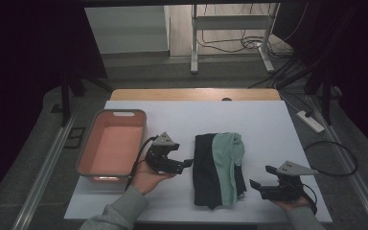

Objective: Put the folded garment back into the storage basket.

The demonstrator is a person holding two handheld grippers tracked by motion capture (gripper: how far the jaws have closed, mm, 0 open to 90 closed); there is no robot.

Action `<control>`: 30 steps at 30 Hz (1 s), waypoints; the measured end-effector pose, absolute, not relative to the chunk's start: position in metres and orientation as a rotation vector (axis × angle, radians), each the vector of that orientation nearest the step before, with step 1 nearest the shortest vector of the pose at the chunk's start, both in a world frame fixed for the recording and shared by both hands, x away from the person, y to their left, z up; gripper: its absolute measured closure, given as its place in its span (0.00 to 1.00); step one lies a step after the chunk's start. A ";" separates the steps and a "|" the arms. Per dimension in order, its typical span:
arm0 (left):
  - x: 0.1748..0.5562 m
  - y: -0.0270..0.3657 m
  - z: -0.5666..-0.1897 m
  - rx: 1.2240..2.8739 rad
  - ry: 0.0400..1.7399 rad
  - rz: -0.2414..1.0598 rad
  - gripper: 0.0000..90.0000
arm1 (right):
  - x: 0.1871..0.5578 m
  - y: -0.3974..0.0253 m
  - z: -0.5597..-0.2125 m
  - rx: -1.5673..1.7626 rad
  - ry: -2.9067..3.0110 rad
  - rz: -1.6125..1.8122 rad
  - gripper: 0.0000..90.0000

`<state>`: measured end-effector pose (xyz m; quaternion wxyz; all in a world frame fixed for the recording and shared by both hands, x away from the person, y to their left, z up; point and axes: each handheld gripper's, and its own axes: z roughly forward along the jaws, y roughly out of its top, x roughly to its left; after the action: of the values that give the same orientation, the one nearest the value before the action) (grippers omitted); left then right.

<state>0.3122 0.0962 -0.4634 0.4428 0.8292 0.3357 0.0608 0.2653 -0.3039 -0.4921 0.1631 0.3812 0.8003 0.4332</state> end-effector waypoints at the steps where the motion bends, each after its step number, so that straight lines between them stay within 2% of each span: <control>1: 0.312 0.096 -0.464 2.058 0.833 0.149 0.20 | 0.265 -0.304 -0.492 1.086 2.284 1.236 0.17; 30: 0.315 0.091 -0.467 2.081 0.831 0.145 0.20 | 0.266 -0.303 -0.493 1.089 2.289 1.224 0.17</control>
<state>0.3154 0.0915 -0.4668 0.4331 0.8353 0.3336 0.0580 0.2658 -0.3032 -0.4929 0.1628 0.3818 0.8022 0.4291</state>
